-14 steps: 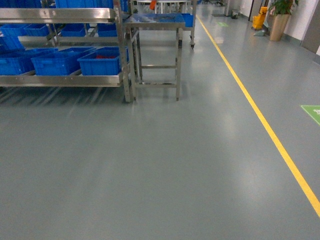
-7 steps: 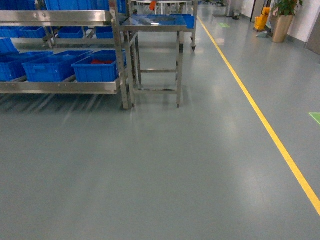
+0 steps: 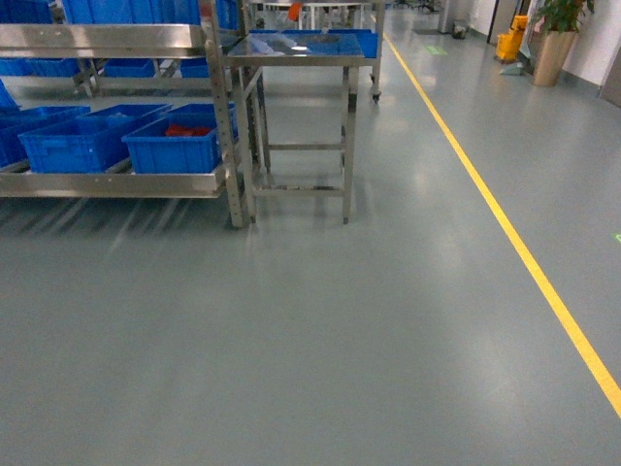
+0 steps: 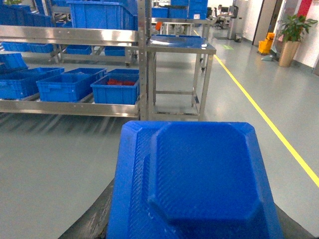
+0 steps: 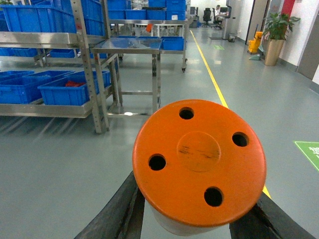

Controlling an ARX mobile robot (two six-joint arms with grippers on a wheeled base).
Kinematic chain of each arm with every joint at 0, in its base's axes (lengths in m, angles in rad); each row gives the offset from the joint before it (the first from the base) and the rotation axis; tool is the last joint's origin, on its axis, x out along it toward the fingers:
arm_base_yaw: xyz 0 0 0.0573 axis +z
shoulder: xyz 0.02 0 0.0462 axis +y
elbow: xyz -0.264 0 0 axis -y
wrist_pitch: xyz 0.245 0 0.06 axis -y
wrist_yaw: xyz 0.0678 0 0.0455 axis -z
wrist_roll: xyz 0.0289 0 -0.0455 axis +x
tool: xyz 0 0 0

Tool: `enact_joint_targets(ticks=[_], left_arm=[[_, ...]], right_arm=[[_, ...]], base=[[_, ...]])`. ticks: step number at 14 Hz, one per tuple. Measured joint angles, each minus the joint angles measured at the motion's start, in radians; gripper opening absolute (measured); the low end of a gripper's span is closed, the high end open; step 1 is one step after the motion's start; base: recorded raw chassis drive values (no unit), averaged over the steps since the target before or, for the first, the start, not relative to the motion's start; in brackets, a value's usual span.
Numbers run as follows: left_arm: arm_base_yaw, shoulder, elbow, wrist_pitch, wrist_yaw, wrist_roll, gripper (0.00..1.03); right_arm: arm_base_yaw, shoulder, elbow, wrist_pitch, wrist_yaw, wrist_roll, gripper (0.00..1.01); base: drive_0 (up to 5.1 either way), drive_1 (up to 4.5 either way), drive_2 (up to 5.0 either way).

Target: Sort blue parts and orange caps into right shelf containers

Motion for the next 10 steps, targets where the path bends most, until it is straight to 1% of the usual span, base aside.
enact_joint_targets(ticks=[10], left_arm=[[0.000, 0.000, 0.000, 0.001, 0.000, 0.000, 0.43]], right_arm=[[0.000, 0.000, 0.000, -0.004, 0.000, 0.000, 0.41]], base=[[0.0, 4.33, -4.3]])
